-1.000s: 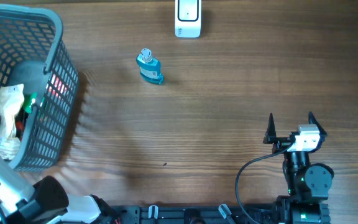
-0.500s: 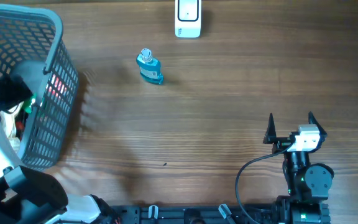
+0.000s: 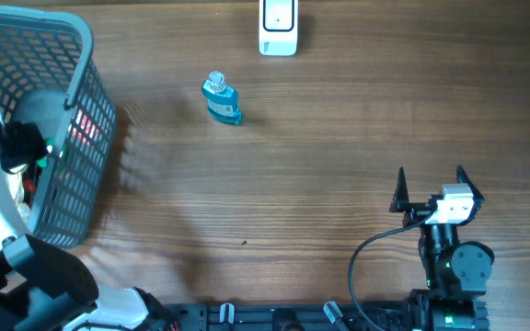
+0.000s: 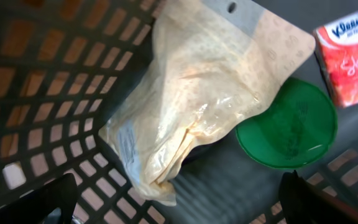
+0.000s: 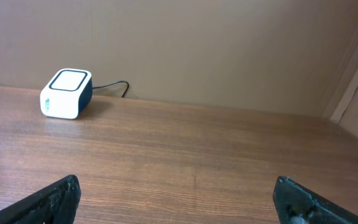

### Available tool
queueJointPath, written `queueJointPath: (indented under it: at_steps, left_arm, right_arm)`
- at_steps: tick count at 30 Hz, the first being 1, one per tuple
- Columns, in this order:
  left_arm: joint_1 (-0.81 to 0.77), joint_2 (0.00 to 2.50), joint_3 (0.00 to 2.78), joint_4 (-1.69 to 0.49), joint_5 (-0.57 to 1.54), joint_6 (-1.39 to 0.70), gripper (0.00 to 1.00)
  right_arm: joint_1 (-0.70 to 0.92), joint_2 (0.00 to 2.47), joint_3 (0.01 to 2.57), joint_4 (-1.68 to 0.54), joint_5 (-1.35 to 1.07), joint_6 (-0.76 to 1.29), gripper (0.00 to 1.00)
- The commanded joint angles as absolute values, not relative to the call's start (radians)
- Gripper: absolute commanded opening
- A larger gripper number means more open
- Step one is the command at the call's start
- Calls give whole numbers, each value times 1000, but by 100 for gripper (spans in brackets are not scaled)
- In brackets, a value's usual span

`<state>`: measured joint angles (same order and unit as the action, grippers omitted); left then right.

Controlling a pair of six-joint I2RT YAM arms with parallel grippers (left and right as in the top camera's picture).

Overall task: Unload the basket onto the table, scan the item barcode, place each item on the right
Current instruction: 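Reach into the basket and grasp the paper bag with the left gripper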

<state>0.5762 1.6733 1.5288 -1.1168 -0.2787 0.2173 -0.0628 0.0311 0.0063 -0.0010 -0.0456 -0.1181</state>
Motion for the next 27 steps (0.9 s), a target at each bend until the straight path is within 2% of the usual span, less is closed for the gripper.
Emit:
queueJointPath:
  at_steps: [1,8,21,23,27]
  left_arm:
    - [591,1689,1422,-1047,-265,319,100]
    - [616,1689,1259,-912,-305,420,100]
    - [706,1718,1210,-690,-303,457,100]
    - [718,1729,1210,-668,-288,457,88]
    - [721,1756,1210,-654,-277,457,73]
  right_arm:
    - [-67,31,6,1,-61,-128,100]
    - [-67,31,6,1,-61,-128,100]
    - [-67,31,6,1,-61,-128,100]
    - [-67,31,6,1,-61,-129,100]
    - [-67,31,6,1,-61,-128,100]
